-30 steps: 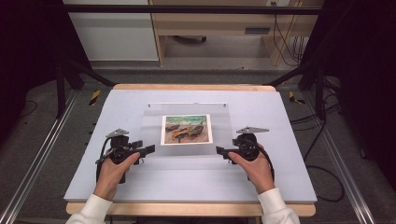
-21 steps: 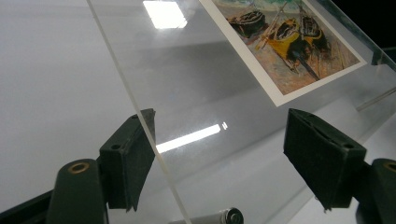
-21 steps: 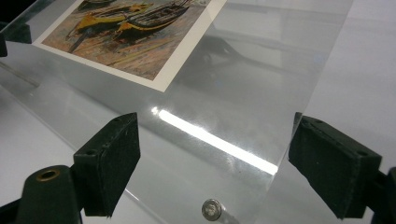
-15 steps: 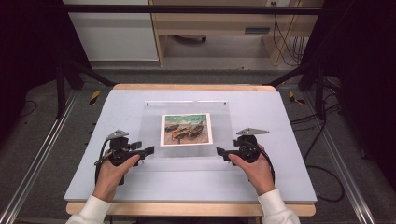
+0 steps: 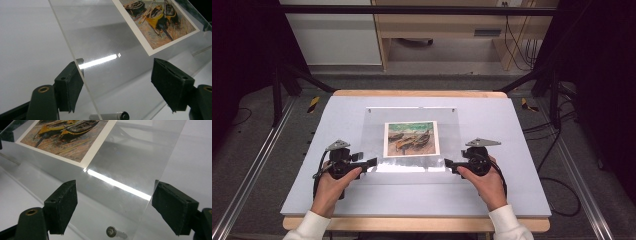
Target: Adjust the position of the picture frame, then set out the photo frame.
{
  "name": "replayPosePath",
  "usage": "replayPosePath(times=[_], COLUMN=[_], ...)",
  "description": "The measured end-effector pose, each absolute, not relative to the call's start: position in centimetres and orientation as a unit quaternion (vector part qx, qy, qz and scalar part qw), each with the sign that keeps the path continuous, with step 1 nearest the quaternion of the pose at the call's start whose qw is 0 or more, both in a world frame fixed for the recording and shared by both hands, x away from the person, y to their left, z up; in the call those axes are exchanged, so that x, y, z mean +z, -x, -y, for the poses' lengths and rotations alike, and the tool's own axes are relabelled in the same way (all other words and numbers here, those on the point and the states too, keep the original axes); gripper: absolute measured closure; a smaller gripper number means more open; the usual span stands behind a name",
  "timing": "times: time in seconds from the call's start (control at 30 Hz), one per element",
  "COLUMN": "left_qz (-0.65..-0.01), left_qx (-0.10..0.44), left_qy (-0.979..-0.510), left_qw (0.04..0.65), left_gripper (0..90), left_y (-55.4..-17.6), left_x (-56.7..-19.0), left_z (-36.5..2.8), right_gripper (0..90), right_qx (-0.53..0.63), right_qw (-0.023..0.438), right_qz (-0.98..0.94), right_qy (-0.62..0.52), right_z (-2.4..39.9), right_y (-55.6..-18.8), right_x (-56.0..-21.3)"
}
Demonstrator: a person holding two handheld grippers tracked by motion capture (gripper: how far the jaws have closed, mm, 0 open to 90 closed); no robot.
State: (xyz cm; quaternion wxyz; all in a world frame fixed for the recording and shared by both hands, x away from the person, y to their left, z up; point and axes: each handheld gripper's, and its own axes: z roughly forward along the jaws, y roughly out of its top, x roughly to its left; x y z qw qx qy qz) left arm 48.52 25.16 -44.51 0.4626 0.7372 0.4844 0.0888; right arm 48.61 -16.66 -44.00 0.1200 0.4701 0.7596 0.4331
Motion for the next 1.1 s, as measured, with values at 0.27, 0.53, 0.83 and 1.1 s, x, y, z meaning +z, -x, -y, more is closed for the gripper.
replayPosePath(times=[0.27,0.53,0.83,1.1], left_qz=[-0.478,-0.473,-0.468,-0.465], left_qx=[0.094,0.1,0.113,0.122], left_qy=[-0.743,-0.746,-0.746,-0.748], left_qw=[0.459,0.459,0.46,0.458], left_gripper=[26.4,27.5,31.9,35.0], left_y=[-48.0,-47.3,-46.3,-45.6], left_x=[-44.4,-44.3,-44.2,-44.2], left_z=[-25.2,-25.2,-25.4,-25.4], right_gripper=[21.2,22.8,27.2,32.8], right_qx=[0.43,0.428,0.422,0.421], right_qw=[0.128,0.135,0.158,0.171], right_qz=[-0.763,-0.766,-0.771,-0.772], right_qy=[-0.466,-0.46,-0.45,-0.445], right_z=[16.6,16.6,16.5,16.7], right_y=[-48.2,-47.5,-46.4,-45.6], right_x=[-43.9,-43.9,-43.7,-43.6])
